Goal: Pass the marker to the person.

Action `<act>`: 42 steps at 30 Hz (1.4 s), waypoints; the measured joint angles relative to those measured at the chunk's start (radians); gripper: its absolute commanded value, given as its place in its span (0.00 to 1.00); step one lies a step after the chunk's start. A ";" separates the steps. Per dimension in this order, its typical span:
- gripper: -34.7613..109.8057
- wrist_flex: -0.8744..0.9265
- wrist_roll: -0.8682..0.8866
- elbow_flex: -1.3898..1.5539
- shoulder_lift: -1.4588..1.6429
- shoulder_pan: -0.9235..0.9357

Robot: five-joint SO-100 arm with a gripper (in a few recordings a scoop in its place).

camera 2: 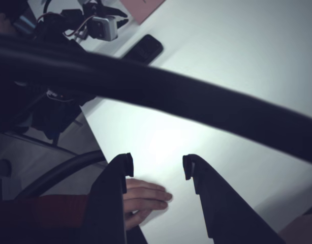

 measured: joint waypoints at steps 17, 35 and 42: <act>0.39 0.000 -0.005 0.000 0.000 0.000; 0.39 -0.011 -0.006 0.000 0.000 0.000; 0.39 -0.015 -0.006 0.000 0.000 0.000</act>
